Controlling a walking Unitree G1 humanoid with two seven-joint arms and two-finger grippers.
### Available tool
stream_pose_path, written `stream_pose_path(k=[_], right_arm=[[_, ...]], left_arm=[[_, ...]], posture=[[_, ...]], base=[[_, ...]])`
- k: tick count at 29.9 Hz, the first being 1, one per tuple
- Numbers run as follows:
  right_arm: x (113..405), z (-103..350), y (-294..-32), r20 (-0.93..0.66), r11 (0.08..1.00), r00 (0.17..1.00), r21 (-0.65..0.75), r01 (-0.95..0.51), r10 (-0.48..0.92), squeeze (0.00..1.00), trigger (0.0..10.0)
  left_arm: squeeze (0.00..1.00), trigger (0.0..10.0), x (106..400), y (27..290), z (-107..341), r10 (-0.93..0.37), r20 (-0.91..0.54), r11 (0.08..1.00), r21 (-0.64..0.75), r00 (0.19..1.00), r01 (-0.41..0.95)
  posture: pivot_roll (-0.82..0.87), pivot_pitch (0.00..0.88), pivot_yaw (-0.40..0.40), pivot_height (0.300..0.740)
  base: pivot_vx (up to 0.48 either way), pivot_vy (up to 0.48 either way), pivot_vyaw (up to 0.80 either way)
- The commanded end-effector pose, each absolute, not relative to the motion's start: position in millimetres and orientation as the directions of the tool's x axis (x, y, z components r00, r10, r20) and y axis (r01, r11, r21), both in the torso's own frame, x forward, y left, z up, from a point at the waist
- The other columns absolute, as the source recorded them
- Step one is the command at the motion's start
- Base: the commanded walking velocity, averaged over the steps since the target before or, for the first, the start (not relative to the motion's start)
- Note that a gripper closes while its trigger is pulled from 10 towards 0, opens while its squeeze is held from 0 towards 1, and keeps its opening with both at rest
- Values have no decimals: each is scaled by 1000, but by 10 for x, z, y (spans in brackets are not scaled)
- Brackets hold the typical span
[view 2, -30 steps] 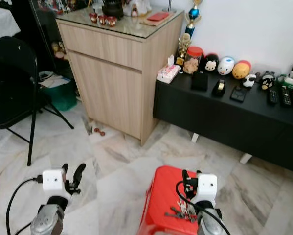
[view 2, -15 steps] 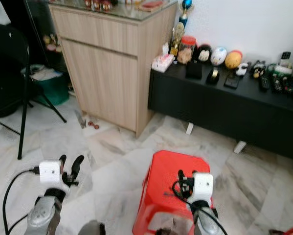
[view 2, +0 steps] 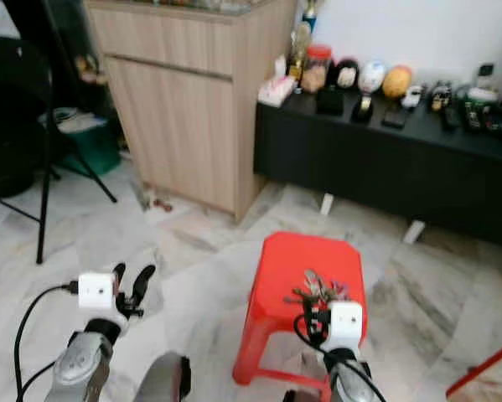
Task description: Hang keys on a hook
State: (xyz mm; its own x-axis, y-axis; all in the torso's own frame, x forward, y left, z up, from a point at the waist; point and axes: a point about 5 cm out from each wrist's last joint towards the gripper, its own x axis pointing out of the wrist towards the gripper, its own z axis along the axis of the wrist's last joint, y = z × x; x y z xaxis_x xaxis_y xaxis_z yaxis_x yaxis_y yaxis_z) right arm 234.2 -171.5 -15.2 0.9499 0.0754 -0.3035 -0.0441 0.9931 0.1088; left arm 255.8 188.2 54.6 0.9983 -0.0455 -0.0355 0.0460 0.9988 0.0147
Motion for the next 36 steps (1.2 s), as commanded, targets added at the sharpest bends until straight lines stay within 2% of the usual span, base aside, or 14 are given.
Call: stream_pose_path(k=[1,5,36], right_arm=[[2375,-135,-1734,-301,993,951,111,-39,71,0,10000],[2386,-143,-1731,-307,993,949,116,-34,69,0,10000],[2393,-175,-1712,-325,993,943,118,-33,70,0,10000]], left_arm=[[0,10000,2606,1841,604,-63,-18,998,14,998,64],[0,10000,2626,1819,612,-87,-20,996,22,996,87],[0,10000,2634,1761,594,-135,-38,990,47,990,136]], posture=[[137,13,-75,627],[137,9,-74,627],[146,29,-68,627]], base=[[0,0,0],[0,0,0],[328,0,0]])
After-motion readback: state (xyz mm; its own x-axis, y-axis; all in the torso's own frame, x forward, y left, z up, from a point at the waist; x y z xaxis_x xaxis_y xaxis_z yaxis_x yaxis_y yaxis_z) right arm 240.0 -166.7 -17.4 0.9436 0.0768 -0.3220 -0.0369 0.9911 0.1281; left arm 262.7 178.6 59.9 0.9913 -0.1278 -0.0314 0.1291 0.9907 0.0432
